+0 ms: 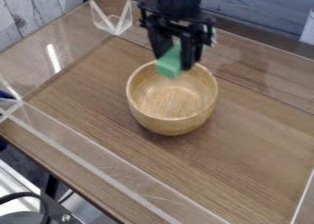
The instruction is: Put the green block in the brown bowl
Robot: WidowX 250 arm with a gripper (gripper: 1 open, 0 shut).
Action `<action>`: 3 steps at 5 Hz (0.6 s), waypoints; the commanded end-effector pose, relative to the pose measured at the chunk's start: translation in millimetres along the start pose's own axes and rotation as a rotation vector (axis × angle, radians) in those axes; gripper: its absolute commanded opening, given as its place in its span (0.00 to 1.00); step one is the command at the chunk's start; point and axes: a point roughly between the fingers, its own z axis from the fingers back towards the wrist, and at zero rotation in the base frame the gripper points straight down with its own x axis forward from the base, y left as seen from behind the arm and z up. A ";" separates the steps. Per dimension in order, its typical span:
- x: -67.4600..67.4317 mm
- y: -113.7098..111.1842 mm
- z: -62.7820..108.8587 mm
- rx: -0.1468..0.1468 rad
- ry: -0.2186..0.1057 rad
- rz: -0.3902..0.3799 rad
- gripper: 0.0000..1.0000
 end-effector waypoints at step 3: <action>-2.2 4.8 -19.4 0.030 0.001 -0.004 0.00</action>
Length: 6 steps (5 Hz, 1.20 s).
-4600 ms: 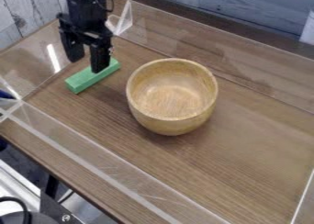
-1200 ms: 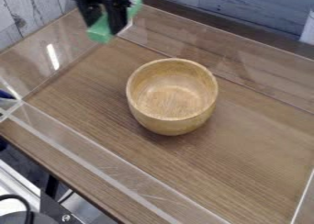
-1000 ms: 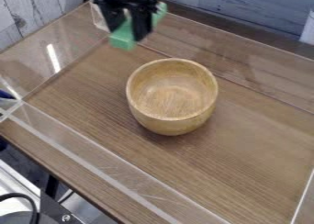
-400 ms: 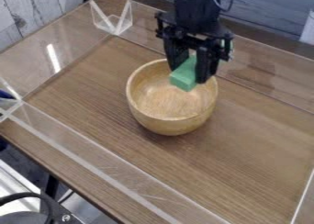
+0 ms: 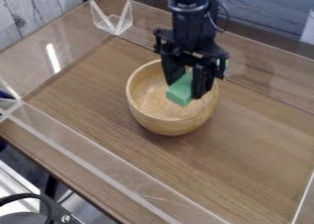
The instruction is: Put the green block in the brown bowl
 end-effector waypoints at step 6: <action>-5.8 30.3 -18.6 0.010 0.006 0.052 0.00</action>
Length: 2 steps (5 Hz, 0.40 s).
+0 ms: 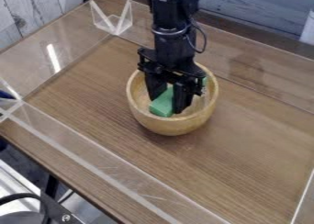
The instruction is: Put the green block in the brown bowl
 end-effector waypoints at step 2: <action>3.5 4.5 12.8 0.004 -0.035 0.011 0.00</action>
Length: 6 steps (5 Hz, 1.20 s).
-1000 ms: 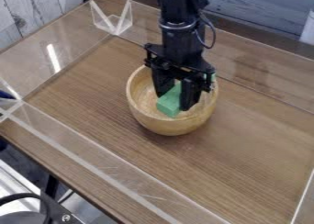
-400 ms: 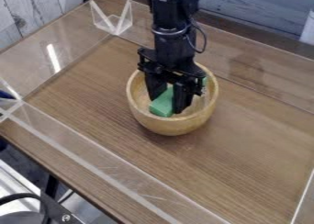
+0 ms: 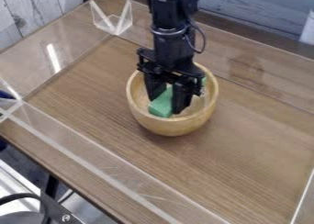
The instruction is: Put the green block in the brown bowl
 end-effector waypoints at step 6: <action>9.4 9.5 22.8 0.004 -0.053 0.020 0.00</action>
